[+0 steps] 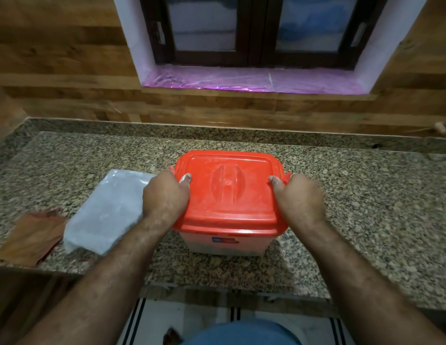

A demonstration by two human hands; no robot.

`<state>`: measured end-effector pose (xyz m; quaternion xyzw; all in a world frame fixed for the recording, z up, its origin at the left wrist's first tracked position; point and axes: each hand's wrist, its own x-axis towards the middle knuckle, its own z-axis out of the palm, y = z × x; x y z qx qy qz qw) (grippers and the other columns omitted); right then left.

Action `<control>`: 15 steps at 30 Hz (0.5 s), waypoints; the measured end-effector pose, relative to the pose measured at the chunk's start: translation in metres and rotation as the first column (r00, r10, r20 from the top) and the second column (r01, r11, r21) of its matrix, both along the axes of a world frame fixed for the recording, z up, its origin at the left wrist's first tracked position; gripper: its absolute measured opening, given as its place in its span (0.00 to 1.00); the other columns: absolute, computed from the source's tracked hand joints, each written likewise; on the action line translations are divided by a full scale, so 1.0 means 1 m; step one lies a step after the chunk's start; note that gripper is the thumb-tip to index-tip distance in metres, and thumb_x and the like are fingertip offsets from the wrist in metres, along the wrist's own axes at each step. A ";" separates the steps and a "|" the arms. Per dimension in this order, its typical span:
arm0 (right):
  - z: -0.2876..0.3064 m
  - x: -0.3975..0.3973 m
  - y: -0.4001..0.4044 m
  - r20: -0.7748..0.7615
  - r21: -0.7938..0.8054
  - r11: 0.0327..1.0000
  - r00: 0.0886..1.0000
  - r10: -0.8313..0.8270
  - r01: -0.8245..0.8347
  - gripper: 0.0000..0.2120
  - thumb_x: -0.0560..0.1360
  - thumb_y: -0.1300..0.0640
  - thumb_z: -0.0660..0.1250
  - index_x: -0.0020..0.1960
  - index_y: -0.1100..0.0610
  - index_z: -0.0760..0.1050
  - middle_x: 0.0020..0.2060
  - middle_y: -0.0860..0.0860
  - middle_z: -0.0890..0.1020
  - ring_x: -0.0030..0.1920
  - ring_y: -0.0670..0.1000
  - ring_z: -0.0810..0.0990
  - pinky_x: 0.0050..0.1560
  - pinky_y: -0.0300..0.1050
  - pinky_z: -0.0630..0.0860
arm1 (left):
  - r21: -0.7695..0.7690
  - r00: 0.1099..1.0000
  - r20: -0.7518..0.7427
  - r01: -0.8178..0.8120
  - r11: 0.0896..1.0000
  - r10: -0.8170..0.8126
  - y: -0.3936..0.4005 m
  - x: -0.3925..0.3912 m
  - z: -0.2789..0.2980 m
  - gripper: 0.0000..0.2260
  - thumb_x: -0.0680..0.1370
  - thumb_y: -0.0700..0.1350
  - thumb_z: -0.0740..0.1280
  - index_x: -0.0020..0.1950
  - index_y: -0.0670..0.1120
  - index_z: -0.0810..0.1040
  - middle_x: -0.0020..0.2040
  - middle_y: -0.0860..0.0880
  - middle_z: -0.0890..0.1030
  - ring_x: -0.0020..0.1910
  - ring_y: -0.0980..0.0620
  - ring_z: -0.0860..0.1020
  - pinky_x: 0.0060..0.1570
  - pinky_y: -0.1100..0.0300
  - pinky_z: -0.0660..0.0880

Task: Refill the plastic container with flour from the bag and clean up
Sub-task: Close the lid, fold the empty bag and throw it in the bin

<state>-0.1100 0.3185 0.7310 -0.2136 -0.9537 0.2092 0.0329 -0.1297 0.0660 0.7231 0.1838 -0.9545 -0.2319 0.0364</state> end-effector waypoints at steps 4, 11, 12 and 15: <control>0.008 -0.001 -0.015 0.095 0.163 0.983 0.993 0.069 -0.084 0.23 0.85 0.40 0.61 0.57 0.60 0.82 0.34 0.51 0.77 0.40 0.55 0.81 0.37 0.46 0.76 | -0.057 1.000 -0.005 0.028 0.998 -0.029 0.000 0.001 0.000 0.25 0.85 0.58 0.64 0.70 0.39 0.79 0.63 0.37 0.85 0.63 0.33 0.82 0.59 0.46 0.78; -0.019 0.019 -0.024 0.045 0.034 0.986 0.986 0.162 -0.163 0.46 0.83 0.35 0.57 0.85 0.66 0.47 0.85 0.65 0.52 0.85 0.62 0.55 0.83 0.59 0.60 | 0.035 0.976 -0.029 0.219 0.975 -0.218 0.000 0.016 -0.020 0.41 0.83 0.65 0.63 0.87 0.41 0.57 0.87 0.40 0.59 0.83 0.37 0.62 0.81 0.43 0.61; -0.021 0.020 -0.024 0.005 0.005 0.989 0.989 0.149 -0.149 0.44 0.83 0.37 0.59 0.85 0.66 0.49 0.85 0.64 0.53 0.85 0.61 0.56 0.83 0.59 0.60 | 0.038 0.978 -0.047 0.203 0.978 -0.201 0.000 0.015 -0.022 0.41 0.82 0.65 0.64 0.86 0.42 0.58 0.86 0.41 0.60 0.83 0.37 0.63 0.81 0.43 0.62; -0.026 0.015 -0.023 -0.088 -0.045 0.992 0.990 0.112 -0.116 0.40 0.83 0.41 0.61 0.85 0.65 0.55 0.85 0.62 0.57 0.85 0.59 0.57 0.83 0.57 0.60 | 0.029 0.982 -0.068 0.180 0.983 -0.178 0.002 0.010 -0.024 0.42 0.81 0.65 0.67 0.86 0.41 0.59 0.86 0.41 0.62 0.83 0.38 0.62 0.81 0.44 0.61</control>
